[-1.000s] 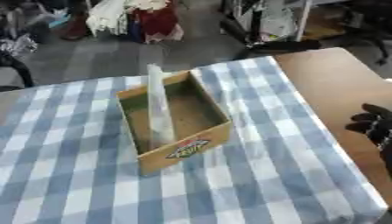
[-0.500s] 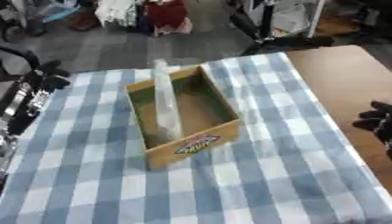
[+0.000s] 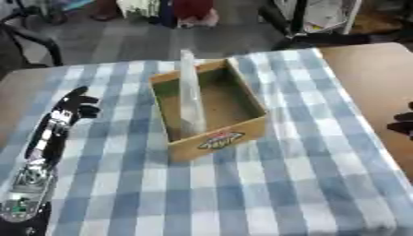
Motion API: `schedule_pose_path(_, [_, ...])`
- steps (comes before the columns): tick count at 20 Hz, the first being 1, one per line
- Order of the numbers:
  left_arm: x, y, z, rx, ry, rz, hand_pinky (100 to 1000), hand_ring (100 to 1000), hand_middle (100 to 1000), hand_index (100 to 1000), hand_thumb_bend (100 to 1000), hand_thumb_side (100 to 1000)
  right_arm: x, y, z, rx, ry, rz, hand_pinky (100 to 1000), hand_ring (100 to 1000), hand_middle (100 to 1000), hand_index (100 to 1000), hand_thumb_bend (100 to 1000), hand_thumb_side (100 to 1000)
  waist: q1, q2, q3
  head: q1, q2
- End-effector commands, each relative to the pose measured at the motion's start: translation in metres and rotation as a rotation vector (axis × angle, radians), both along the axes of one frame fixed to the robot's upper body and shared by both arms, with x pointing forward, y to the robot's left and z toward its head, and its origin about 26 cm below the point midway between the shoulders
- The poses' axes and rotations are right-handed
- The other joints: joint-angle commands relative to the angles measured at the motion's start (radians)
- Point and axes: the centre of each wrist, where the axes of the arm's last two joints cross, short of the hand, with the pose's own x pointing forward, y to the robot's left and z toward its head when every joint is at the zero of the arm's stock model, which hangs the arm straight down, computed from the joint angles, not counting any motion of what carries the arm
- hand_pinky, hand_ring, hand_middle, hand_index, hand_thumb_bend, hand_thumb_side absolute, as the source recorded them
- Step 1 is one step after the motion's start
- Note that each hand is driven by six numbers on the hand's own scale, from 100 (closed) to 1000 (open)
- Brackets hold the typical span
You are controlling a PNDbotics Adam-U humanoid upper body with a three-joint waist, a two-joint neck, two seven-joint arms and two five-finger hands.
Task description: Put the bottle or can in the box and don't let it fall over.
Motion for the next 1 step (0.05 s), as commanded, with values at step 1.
schedule_pose_path(1, [-0.0108,0.0020,0.0129,-0.028,-0.019,-0.016,708,678,699,928,193,1000,0.0002,-0.0002,0.0031,-0.016,-0.008,0.019,803,666,652,838,100,821,-0.007,-0.018,0.005,0.016,0.014])
